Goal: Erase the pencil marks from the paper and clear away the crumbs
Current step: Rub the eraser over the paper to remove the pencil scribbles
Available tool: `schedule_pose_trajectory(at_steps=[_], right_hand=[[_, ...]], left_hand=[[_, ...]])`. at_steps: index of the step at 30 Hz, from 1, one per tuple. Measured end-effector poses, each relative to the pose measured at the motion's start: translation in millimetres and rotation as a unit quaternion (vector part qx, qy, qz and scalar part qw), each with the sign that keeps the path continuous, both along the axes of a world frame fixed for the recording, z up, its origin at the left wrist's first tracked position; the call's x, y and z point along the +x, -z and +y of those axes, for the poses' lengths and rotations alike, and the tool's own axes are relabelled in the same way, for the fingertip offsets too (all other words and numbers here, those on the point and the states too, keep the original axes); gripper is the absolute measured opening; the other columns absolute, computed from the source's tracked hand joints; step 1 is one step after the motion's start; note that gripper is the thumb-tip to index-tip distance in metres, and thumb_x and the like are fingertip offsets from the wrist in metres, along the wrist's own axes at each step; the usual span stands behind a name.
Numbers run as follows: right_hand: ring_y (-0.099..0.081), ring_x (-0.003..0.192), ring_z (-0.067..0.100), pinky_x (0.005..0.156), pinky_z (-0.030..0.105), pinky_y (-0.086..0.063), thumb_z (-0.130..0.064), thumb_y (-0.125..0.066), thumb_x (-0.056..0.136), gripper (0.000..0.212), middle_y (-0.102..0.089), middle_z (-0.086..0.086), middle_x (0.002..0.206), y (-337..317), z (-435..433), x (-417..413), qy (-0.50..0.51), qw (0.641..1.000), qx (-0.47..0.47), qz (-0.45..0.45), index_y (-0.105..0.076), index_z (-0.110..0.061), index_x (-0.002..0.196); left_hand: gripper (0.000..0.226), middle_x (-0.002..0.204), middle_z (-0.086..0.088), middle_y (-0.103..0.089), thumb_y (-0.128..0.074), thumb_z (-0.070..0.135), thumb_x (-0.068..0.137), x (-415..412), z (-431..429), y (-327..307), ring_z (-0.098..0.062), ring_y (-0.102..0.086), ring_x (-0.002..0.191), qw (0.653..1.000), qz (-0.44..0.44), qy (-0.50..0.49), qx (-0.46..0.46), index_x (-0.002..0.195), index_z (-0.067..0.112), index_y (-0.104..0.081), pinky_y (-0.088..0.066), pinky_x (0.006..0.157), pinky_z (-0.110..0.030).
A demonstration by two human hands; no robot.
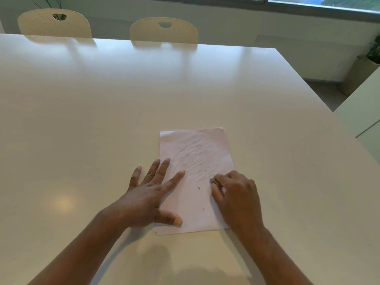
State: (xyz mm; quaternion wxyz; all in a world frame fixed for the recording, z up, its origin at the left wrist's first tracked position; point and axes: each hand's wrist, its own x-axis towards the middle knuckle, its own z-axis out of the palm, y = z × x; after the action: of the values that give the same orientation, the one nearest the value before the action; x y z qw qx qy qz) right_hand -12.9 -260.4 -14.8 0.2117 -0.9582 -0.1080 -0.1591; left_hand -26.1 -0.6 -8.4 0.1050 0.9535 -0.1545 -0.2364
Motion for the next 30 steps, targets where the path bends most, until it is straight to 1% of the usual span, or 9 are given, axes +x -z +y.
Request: schedule_pose_trajectory(at_steps=[3, 6, 9, 12, 14, 18, 23, 28, 30], right_hand=[[-0.060, 0.072, 0.023, 0.069, 0.040, -0.047, -0.030, -0.064, 0.091, 0.012, -0.060, -0.004, 0.078, 0.3, 25.3, -29.3, -0.083, 0.996, -0.003, 0.011, -0.070, -0.024, 0.082], [-0.057, 0.074, 0.017, 0.069, 0.035, -0.045, -0.033, -0.066, 0.093, 0.010, -0.060, -0.007, 0.080, 4.2, 33.6, -51.3, -0.157, 0.988, 0.000, 0.016, -0.072, -0.027, 0.088], [-0.061, 0.072, 0.019, 0.068, 0.038, -0.049, -0.034, -0.064, 0.092, 0.012, -0.062, -0.008, 0.079, 7.7, 11.4, -31.7, -0.094, 0.996, 0.008, 0.005, -0.075, -0.028, 0.089], [-0.058, 0.061, 0.024, 0.065, 0.041, -0.053, -0.028, -0.065, 0.091, 0.014, -0.059, -0.003, 0.072, 4.2, -7.0, -11.5, -0.015, 1.000, 0.024, -0.001, -0.076, -0.023, 0.084], [-0.057, 0.062, 0.024, 0.066, 0.040, -0.053, -0.025, -0.065, 0.091, 0.012, -0.059, -0.003, 0.074, 2.1, 1.0, -19.2, -0.027, 1.000, 0.013, -0.006, -0.074, -0.022, 0.083], [-0.059, 0.068, 0.020, 0.069, 0.034, -0.051, -0.027, -0.066, 0.092, 0.009, -0.061, -0.006, 0.081, 0.2, 15.5, -45.9, -0.124, 0.992, 0.007, 0.027, -0.074, -0.025, 0.088], [-0.060, 0.061, 0.023, 0.064, 0.040, -0.056, -0.023, -0.071, 0.090, 0.009, -0.061, -0.002, 0.073, 1.1, -24.8, 5.6, -0.026, 0.999, 0.041, 0.003, -0.077, -0.021, 0.085], [-0.062, 0.070, 0.023, 0.069, 0.040, -0.053, -0.028, -0.066, 0.093, 0.013, -0.063, -0.003, 0.079, -0.9, -8.7, -3.2, -0.103, 0.994, -0.010, 0.027, -0.075, -0.023, 0.086], [-0.064, 0.071, 0.025, 0.069, 0.042, -0.055, -0.032, -0.063, 0.092, 0.018, -0.066, -0.001, 0.080, -1.8, -15.5, 15.3, -0.075, 0.997, 0.006, 0.025, -0.077, -0.022, 0.087]], left_hand=[[0.123, 0.157, 0.007, 0.055, -0.049, 0.100, 0.071, 1.0, -0.8, -1.0, -0.010, 0.055, 0.141, 1.000, 0.000, -0.002, 0.006, 0.153, 0.056, 0.031, 0.030, 0.119, -0.056], [0.123, 0.154, 0.008, 0.057, -0.049, 0.099, 0.072, 1.5, -1.5, -1.7, -0.010, 0.056, 0.139, 1.000, 0.006, 0.002, 0.010, 0.151, 0.056, 0.033, 0.031, 0.119, -0.056], [0.123, 0.156, 0.007, 0.055, -0.048, 0.101, 0.069, 1.5, -0.7, -1.2, -0.010, 0.055, 0.141, 1.000, 0.005, 0.002, 0.008, 0.152, 0.057, 0.032, 0.030, 0.120, -0.057], [0.123, 0.157, 0.007, 0.055, -0.048, 0.101, 0.069, 1.4, -0.3, -0.3, -0.010, 0.055, 0.141, 1.000, 0.003, 0.002, 0.005, 0.152, 0.057, 0.031, 0.030, 0.119, -0.057], [0.124, 0.156, 0.007, 0.055, -0.048, 0.102, 0.069, 1.6, -0.4, 0.0, -0.010, 0.055, 0.140, 1.000, 0.003, 0.001, 0.007, 0.152, 0.057, 0.032, 0.030, 0.119, -0.057], [0.123, 0.155, 0.007, 0.056, -0.046, 0.103, 0.069, 2.7, -0.5, 0.7, -0.010, 0.056, 0.140, 1.000, 0.005, 0.005, 0.020, 0.149, 0.058, 0.036, 0.028, 0.120, -0.057], [0.123, 0.156, 0.007, 0.055, -0.046, 0.103, 0.069, 1.7, -0.3, -0.2, -0.010, 0.055, 0.141, 1.000, 0.002, 0.007, 0.012, 0.151, 0.057, 0.033, 0.028, 0.120, -0.057], [0.123, 0.155, 0.007, 0.056, -0.043, 0.104, 0.067, 2.2, -1.2, -0.4, -0.010, 0.056, 0.140, 1.000, 0.003, 0.007, 0.022, 0.151, 0.057, 0.034, 0.028, 0.120, -0.057], [0.123, 0.155, 0.006, 0.056, -0.043, 0.104, 0.067, 2.2, -0.8, -0.4, -0.010, 0.056, 0.140, 1.000, 0.004, 0.007, 0.022, 0.151, 0.057, 0.034, 0.028, 0.120, -0.058]])
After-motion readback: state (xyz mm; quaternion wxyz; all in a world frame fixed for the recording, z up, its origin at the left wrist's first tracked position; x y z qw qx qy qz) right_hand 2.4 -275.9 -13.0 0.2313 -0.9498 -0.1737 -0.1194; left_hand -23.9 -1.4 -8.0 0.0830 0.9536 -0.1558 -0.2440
